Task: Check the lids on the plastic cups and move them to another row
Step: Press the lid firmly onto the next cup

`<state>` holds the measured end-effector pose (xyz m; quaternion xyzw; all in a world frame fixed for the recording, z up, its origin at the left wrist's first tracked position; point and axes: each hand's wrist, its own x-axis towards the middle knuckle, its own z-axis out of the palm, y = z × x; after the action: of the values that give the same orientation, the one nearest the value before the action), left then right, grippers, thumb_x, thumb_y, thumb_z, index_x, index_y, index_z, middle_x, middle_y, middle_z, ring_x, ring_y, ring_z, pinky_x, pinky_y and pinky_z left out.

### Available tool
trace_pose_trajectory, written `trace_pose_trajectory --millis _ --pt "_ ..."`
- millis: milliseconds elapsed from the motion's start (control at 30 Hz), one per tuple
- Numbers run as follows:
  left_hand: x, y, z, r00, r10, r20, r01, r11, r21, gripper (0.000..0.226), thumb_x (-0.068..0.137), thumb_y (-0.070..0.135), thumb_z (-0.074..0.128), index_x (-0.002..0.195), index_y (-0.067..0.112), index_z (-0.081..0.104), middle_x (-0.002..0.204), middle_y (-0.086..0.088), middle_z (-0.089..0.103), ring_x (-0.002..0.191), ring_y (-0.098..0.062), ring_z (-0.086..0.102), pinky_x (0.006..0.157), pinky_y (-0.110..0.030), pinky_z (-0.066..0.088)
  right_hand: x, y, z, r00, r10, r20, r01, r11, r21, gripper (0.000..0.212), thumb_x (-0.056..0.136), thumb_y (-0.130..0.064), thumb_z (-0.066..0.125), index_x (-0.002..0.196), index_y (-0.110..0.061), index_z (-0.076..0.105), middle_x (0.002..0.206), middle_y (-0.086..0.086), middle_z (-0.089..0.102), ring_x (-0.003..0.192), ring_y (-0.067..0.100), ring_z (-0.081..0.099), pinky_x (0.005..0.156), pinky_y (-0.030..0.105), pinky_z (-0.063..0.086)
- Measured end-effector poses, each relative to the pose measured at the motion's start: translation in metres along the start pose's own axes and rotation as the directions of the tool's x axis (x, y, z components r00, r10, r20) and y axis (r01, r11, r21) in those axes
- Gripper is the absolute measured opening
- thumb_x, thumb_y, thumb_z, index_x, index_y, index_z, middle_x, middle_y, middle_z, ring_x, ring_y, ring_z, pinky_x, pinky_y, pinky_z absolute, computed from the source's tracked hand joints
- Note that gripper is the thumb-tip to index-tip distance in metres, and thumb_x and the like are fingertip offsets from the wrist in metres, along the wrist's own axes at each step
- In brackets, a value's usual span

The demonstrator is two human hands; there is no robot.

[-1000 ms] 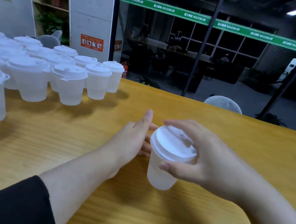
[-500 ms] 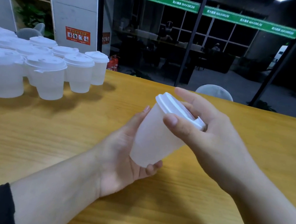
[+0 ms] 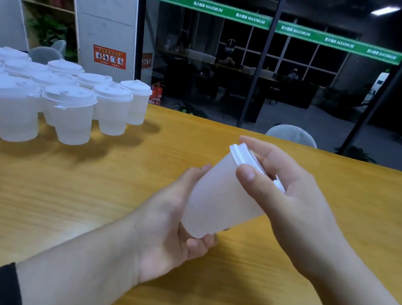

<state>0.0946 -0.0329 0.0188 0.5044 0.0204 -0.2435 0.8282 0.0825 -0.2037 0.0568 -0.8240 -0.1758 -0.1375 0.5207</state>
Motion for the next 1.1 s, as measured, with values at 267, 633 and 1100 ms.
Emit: trace_pose_trajectory --millis 267,633,1100 --pt "0.004 -0.001 0.013 0.937 0.292 -0.190 -0.293 0.956 0.022 0.034 0.087 0.053 0.069 0.094 0.020 0.073 0.069 -0.001 0.064 0.052 -0.019 0.050 0.056 -0.030 0.030 -0.001 0.000 0.011 0.980 -0.074 -0.182 0.092 0.992 0.089 0.045 0.077 -0.054 0.068 0.121 -0.041 0.063 0.109 -0.029 0.069 0.102 -0.010 0.063 0.075 0.002 0.045" --pt "0.000 0.029 -0.005 0.755 0.577 -0.312 -0.514 0.816 0.264 0.063 0.068 0.068 0.083 0.108 0.022 0.070 0.084 -0.003 0.067 0.062 -0.019 0.055 0.055 -0.032 0.045 -0.002 -0.001 0.021 0.992 0.085 -0.092 -0.084 0.996 0.021 0.023 0.100 -0.047 0.051 0.120 -0.055 0.059 0.116 -0.041 0.064 0.113 -0.017 0.056 0.099 0.017 0.048" --pt "-0.109 0.136 0.129 0.849 0.385 0.362 -0.217 -0.371 0.903 0.035 0.087 0.067 0.066 0.105 0.037 0.068 0.092 0.018 0.061 0.085 -0.002 0.058 0.064 -0.029 0.044 -0.080 -0.072 -0.002 0.838 0.482 0.255 -0.374 0.168 0.912 0.053 0.111 -0.040 0.034 0.143 0.000 0.050 0.125 0.020 0.071 0.118 0.036 0.069 0.106 0.051 0.049"
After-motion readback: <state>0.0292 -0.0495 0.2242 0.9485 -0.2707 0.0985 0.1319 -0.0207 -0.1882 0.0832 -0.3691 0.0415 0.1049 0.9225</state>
